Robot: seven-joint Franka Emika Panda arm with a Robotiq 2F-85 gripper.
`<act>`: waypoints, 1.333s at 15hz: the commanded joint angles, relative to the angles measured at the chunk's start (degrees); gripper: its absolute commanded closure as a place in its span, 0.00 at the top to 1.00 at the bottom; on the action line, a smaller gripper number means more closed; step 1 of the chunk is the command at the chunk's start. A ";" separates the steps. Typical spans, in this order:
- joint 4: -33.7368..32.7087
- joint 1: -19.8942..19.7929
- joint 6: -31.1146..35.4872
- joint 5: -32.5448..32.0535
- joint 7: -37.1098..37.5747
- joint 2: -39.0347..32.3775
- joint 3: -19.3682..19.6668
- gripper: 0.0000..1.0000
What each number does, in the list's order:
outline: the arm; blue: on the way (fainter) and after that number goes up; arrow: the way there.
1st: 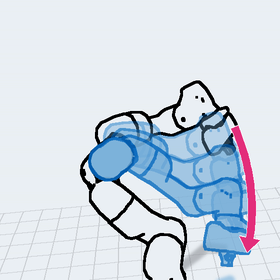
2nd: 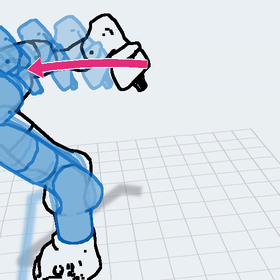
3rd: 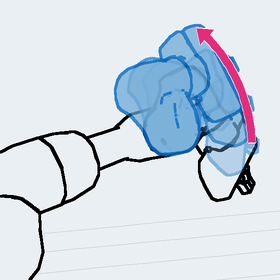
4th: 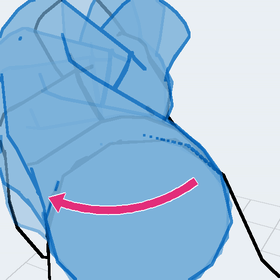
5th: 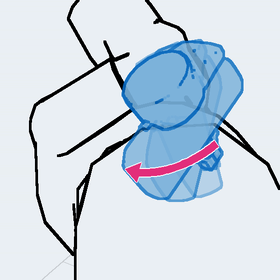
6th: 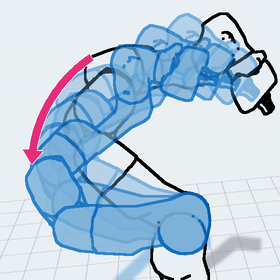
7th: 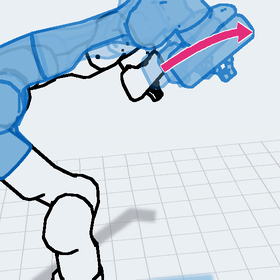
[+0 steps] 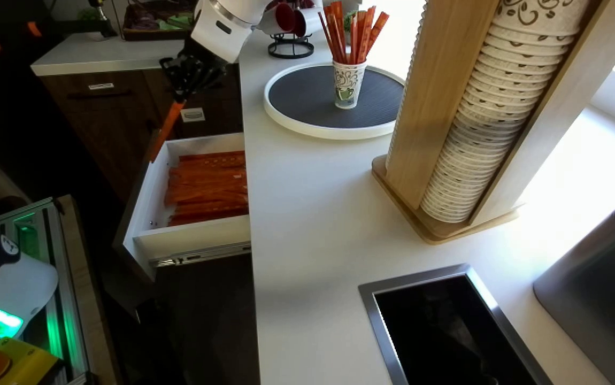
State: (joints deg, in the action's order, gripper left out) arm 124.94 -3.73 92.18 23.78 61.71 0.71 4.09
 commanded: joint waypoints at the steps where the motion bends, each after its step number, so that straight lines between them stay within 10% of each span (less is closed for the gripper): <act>1: 3.04 -0.72 4.77 -2.16 1.90 0.06 0.46 0.02; 20: 4.32 -1.14 9.34 -6.18 9.85 -6.54 1.95 0.11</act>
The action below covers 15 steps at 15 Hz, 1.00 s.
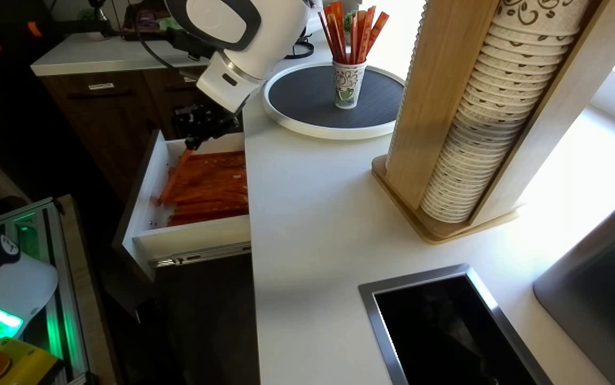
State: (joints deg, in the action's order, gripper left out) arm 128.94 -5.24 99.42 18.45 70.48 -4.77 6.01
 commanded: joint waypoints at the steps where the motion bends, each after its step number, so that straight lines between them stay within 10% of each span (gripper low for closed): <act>1: 0.08 0.45 2.47 -0.89 0.92 -1.54 -0.01 0.23; 11: -2.91 1.10 3.64 -3.25 0.99 1.28 -0.34 0.94; 15: -4.06 2.18 -0.10 -6.20 -3.79 5.97 -1.89 1.00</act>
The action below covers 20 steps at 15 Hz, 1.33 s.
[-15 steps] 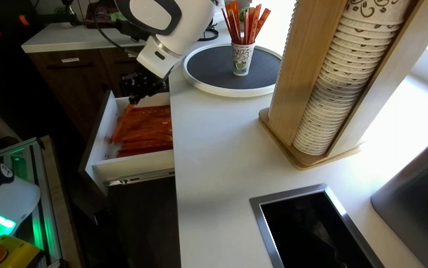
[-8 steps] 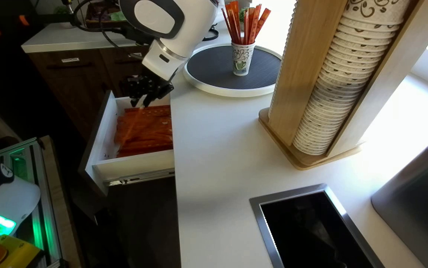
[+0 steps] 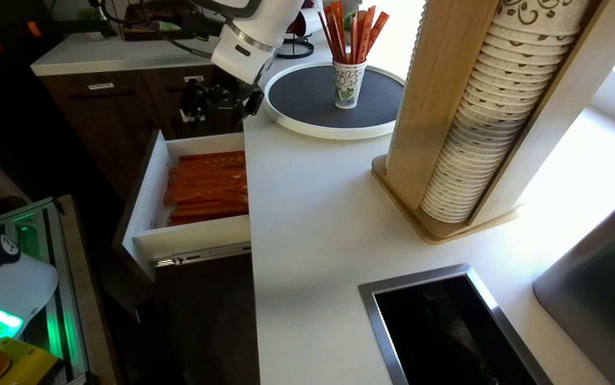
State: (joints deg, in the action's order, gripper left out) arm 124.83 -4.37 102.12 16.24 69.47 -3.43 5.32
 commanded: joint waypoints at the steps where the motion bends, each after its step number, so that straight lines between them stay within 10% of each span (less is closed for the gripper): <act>1: -0.27 1.72 -3.85 -5.11 -3.58 6.20 -1.80 1.00; 11: -15.26 4.87 -37.01 -27.50 -9.83 23.01 -11.41 1.00; 15: -23.68 4.90 -40.80 -37.81 -26.33 24.97 -10.77 1.00; 20: -23.51 3.77 -39.35 -36.51 -25.38 25.35 -11.22 1.00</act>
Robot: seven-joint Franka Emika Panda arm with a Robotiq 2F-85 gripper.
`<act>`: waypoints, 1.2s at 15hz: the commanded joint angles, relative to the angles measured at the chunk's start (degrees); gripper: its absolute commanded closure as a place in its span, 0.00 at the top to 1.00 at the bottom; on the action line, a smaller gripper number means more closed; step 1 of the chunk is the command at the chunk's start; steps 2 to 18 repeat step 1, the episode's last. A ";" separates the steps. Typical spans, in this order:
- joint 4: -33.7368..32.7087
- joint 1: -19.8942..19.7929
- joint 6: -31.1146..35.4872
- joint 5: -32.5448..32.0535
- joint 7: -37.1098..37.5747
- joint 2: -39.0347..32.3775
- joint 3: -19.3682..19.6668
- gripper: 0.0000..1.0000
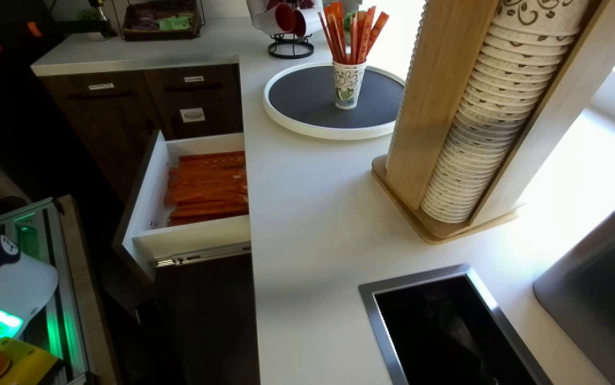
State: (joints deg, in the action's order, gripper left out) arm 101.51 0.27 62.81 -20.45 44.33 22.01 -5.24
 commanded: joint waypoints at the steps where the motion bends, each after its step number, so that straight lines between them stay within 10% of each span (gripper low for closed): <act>1: -0.18 -0.84 -0.04 0.16 -0.32 -0.21 -0.68 1.00; 18: -0.18 -0.84 -0.04 0.16 -0.32 -0.21 -0.68 1.00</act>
